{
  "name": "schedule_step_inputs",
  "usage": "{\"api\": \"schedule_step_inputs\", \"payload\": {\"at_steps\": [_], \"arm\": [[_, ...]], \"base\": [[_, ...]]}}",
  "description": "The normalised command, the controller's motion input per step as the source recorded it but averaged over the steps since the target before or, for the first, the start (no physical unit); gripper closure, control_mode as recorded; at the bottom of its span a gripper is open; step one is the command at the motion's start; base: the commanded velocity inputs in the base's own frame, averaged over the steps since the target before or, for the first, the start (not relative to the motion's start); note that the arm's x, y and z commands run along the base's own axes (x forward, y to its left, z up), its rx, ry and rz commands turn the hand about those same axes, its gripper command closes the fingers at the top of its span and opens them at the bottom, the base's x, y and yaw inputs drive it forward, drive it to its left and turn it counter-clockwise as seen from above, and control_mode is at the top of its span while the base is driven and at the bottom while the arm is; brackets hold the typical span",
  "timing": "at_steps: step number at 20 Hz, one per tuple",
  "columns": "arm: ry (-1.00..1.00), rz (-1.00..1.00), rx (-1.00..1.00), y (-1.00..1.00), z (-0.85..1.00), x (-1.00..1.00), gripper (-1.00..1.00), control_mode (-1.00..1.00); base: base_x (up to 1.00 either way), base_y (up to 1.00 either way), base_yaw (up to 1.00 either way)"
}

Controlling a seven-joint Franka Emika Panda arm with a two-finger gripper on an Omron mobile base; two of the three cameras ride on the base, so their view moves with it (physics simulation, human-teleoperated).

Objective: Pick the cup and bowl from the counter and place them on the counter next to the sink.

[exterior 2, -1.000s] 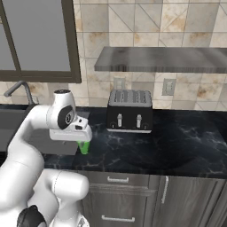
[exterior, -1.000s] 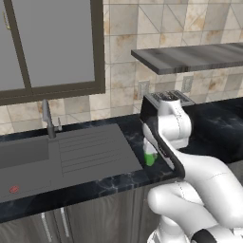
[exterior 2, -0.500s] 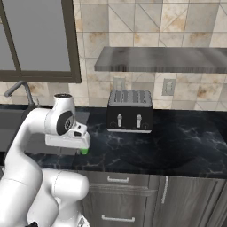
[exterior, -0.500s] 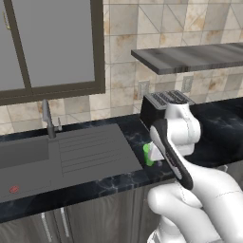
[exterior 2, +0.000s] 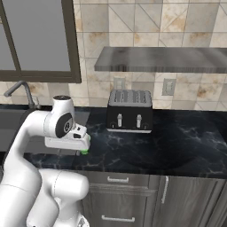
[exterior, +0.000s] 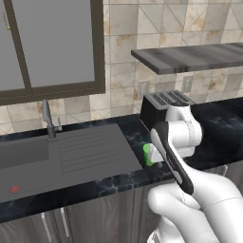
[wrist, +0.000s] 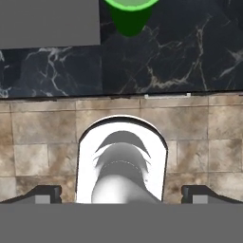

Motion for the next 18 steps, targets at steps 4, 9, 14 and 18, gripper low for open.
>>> {"api": "schedule_step_inputs", "payload": {"at_steps": [4,9,14,18], "arm": [[0.0,0.0,0.0,0.0,0.0,0.0,-1.0,1.0],[0.0,0.0,0.0,0.0,0.0,0.0,-1.0,1.0],[0.0,0.0,0.0,0.0,0.0,0.0,-1.0,1.0],[0.0,0.0,0.0,0.0,0.0,0.0,-1.0,1.0]], "base": [[0.0,0.0,0.0],[-0.73,0.0,-0.03],[-0.98,0.0,-0.11],[-0.9,-0.01,-0.37]]}}
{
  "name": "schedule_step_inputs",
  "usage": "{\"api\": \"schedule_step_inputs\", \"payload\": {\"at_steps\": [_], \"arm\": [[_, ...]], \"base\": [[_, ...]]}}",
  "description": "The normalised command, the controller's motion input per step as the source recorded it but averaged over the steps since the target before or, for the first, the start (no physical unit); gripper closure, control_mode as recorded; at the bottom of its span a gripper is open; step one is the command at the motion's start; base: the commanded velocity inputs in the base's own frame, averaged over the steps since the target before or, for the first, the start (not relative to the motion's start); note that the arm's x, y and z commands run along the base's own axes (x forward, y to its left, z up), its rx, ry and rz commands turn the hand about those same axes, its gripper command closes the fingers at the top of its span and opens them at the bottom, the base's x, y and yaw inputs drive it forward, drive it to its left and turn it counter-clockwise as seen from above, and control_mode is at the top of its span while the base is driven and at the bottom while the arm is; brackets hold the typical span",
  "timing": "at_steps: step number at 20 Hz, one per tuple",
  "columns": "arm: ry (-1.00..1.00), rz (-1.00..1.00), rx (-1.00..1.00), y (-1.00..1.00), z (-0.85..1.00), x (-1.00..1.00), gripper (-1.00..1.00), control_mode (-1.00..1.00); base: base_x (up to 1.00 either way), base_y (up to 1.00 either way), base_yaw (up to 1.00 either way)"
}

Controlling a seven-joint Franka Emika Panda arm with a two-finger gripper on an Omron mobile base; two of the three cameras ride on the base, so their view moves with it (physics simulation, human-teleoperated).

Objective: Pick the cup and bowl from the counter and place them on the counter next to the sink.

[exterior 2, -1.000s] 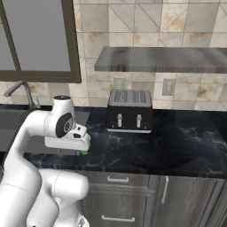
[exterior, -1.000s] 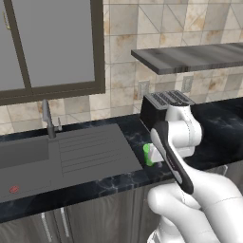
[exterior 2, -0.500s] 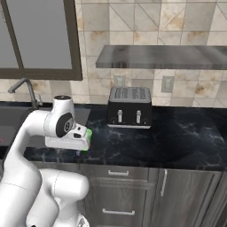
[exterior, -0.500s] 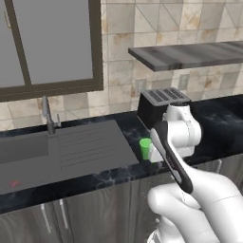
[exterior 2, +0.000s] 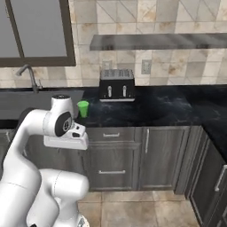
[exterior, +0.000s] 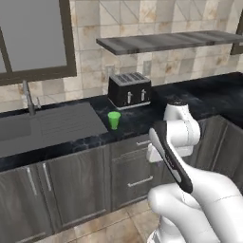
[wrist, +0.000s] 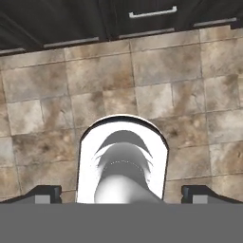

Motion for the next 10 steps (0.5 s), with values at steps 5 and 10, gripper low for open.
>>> {"api": "schedule_step_inputs", "payload": {"at_steps": [5,10], "arm": [[0.0,0.0,0.0,0.0,0.0,0.0,-1.0,1.0],[0.0,0.0,0.0,0.0,0.0,0.0,-1.0,1.0]], "base": [[-0.28,-0.08,-0.79],[0.0,0.0,-0.96]]}}
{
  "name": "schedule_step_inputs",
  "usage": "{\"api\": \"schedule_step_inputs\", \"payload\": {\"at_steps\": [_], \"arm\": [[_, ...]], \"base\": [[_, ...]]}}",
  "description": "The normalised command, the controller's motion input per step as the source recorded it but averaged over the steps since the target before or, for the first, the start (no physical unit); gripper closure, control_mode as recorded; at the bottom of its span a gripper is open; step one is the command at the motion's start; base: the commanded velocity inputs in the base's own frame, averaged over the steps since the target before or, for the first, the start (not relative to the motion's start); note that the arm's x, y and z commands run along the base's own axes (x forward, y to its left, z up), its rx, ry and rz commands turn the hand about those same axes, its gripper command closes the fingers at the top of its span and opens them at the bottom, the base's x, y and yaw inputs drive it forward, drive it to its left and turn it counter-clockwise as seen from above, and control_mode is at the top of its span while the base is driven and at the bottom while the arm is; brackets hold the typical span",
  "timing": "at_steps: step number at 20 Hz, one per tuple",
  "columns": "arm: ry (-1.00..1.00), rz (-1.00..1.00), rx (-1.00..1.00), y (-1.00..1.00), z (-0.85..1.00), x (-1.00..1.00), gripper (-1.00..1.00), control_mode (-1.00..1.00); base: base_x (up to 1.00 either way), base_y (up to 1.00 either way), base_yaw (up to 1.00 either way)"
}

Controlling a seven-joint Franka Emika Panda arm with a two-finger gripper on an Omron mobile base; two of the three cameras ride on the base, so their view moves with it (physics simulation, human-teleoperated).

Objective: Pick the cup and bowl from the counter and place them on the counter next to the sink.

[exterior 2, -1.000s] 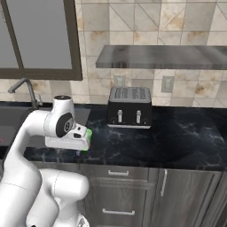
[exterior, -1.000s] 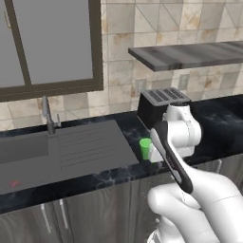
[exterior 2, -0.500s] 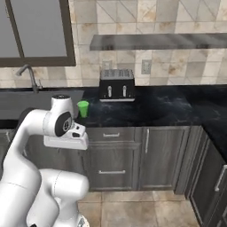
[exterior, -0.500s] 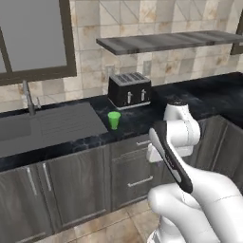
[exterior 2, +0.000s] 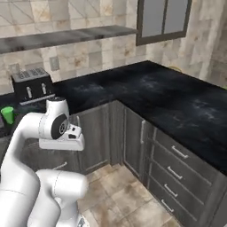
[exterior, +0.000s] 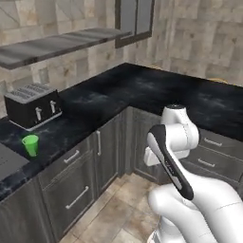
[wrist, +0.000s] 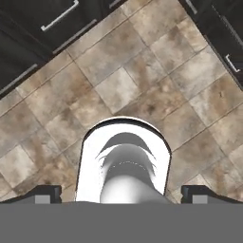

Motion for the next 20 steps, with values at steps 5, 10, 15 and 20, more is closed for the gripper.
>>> {"api": "schedule_step_inputs", "payload": {"at_steps": [5,10,15,20], "arm": [[0.0,0.0,0.0,0.0,0.0,0.0,-1.0,1.0],[0.0,0.0,0.0,0.0,0.0,0.0,-1.0,1.0],[0.0,0.0,0.0,0.0,0.0,0.0,-1.0,1.0],[0.0,0.0,0.0,0.0,0.0,0.0,-1.0,1.0]], "base": [[0.0,0.0,-0.99],[0.0,0.0,-0.99],[0.0,0.0,-0.98],[0.0,-0.03,-0.95]]}}
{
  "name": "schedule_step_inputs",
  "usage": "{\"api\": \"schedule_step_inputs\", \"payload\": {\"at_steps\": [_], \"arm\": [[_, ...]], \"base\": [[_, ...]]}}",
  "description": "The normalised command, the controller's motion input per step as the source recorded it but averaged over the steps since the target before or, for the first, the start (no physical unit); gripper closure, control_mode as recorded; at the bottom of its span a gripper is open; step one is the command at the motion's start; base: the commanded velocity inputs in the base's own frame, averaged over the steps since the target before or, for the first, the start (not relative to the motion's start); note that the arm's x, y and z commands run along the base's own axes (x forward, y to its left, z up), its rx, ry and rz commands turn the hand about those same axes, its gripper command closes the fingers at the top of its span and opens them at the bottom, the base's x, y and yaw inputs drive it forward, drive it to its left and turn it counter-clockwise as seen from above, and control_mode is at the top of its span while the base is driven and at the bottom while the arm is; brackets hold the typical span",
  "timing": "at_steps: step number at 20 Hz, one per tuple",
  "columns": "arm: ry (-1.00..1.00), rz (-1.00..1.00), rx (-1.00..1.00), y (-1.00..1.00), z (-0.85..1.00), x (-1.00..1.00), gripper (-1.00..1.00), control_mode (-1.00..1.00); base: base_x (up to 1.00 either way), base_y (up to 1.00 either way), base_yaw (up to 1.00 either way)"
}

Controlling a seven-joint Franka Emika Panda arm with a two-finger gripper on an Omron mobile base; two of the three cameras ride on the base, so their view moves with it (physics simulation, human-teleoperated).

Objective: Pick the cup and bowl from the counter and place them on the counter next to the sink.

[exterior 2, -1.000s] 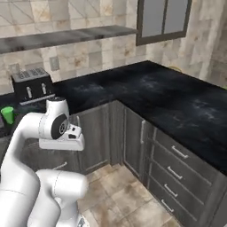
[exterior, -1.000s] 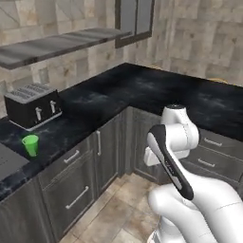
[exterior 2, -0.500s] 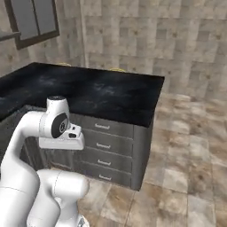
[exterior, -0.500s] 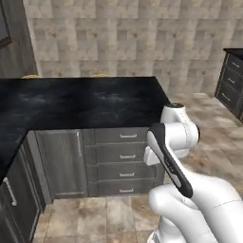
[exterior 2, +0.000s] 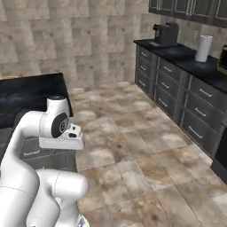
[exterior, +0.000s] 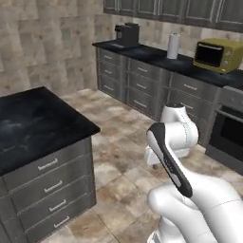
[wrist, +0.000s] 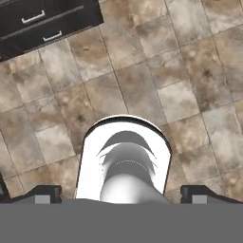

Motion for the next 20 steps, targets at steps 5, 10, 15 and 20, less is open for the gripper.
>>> {"api": "schedule_step_inputs", "payload": {"at_steps": [5,10,15,20], "arm": [[0.0,0.0,0.0,0.0,0.0,0.0,-1.0,1.0],[0.0,0.0,0.0,0.0,0.0,0.0,-1.0,1.0],[0.0,0.0,0.0,0.0,0.0,0.0,-1.0,1.0],[0.0,0.0,0.0,0.0,0.0,0.0,-1.0,1.0]], "base": [[0.0,-0.02,-0.95],[0.0,0.0,-0.95],[-0.01,0.0,-0.94],[0.78,0.22,-0.4]]}}
